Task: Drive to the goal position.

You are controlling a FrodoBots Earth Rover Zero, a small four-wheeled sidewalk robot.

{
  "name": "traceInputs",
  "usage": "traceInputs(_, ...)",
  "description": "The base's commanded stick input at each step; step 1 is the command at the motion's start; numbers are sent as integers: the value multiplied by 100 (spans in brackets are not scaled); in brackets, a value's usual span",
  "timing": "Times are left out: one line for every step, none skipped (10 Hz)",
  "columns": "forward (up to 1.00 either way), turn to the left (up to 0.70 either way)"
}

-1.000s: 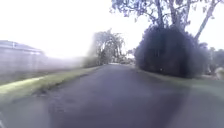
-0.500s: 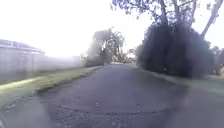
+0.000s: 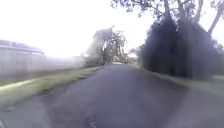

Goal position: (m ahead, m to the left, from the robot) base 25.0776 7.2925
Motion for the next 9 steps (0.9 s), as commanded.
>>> traceInputs(100, -40)
traceInputs(100, -40)
traceInputs(100, -30)
traceInputs(100, -18)
traceInputs(100, -6)
traceInputs(100, 0)
traceInputs(100, 0)
traceInputs(100, 0)
traceInputs(100, 0)
